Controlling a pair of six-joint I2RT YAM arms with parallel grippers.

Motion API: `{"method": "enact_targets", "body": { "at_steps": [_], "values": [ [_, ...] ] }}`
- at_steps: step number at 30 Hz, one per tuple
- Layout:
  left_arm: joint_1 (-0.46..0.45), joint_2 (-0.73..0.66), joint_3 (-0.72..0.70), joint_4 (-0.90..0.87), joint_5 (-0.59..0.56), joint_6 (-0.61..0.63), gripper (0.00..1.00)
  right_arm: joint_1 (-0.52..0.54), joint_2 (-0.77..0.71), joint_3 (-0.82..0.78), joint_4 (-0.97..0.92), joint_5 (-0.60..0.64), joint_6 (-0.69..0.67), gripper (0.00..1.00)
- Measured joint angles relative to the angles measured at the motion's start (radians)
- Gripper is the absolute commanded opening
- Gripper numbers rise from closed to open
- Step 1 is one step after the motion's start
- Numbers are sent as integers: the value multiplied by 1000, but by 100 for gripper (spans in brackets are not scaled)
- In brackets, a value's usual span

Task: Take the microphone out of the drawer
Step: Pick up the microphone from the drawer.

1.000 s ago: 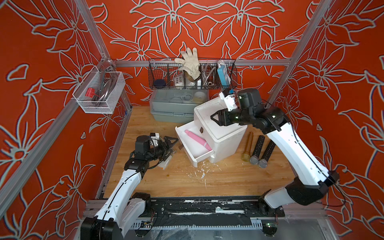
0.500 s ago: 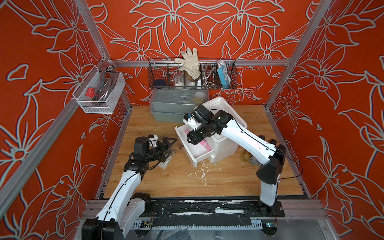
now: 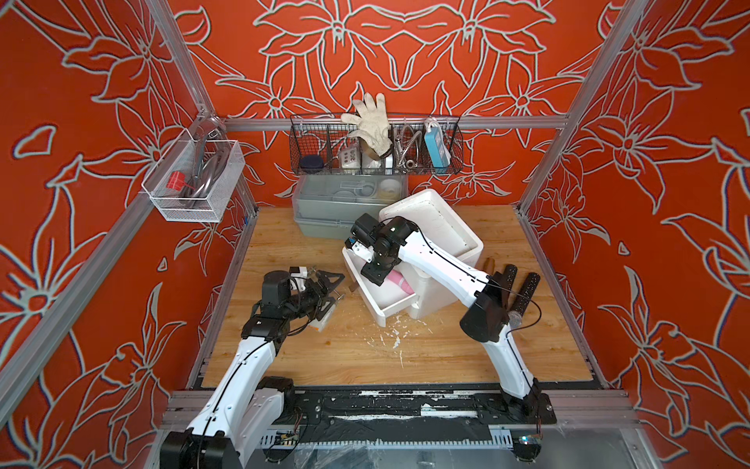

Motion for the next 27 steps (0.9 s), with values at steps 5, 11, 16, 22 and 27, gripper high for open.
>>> {"method": "enact_targets", "body": {
  "at_steps": [5, 11, 16, 22, 27],
  "values": [
    [0, -1, 0, 0, 0, 0, 100, 1, 35, 11, -6, 77, -31, 67],
    [0, -1, 0, 1, 0, -3, 100, 1, 55, 14, -4, 146, -49, 68],
    [0, -3, 0, 1, 0, -5, 100, 2, 91, 23, 2, 183, -49, 68],
    [0, -7, 0, 7, 0, -8, 100, 3, 121, 40, -2, 217, -42, 68],
    [0, -11, 0, 13, 0, -9, 100, -10, 130, 50, -6, 187, -23, 63]
  ]
}}
